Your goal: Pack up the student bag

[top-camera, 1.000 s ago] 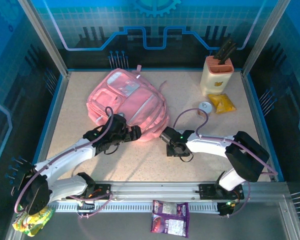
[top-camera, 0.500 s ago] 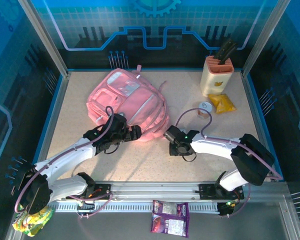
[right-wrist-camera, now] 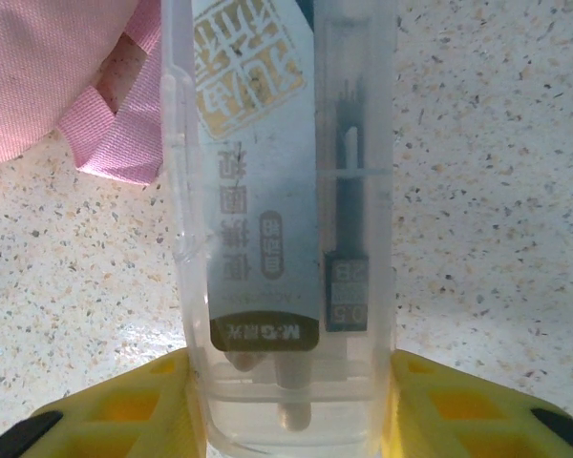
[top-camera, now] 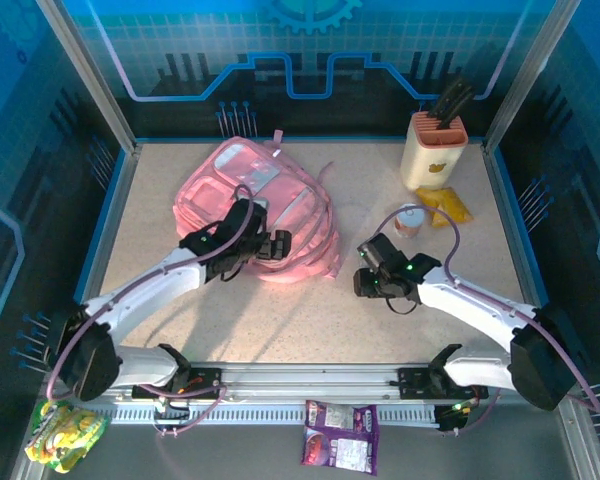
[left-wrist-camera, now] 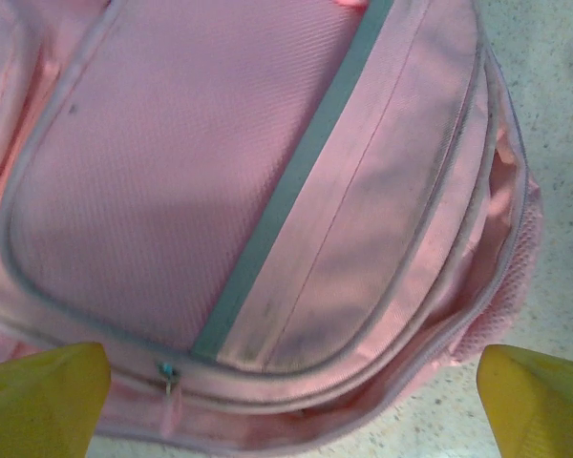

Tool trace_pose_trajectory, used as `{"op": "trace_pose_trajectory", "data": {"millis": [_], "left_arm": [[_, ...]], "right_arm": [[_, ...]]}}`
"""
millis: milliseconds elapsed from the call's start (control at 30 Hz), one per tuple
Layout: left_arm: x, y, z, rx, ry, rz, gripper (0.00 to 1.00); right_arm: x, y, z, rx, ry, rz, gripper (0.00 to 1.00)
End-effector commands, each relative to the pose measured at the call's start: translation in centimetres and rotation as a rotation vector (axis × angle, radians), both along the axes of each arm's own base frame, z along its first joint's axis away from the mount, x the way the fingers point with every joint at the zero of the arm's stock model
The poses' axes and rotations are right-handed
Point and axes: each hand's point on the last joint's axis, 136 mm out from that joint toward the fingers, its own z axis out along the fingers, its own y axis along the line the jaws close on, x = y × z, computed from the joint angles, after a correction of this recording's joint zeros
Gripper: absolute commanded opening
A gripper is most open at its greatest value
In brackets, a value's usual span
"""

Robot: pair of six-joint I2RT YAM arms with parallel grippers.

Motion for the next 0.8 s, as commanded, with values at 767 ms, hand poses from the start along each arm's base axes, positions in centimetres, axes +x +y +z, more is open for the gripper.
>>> {"op": "trace_pose_trajectory", "data": {"millis": [767], "left_arm": [[7.1,-2.2,-2.0,0.44,-0.121,-0.174,0.88]], "right_arm": [[3.7,3.2,4.1,0.167,-0.007,0.157,0.45]]}}
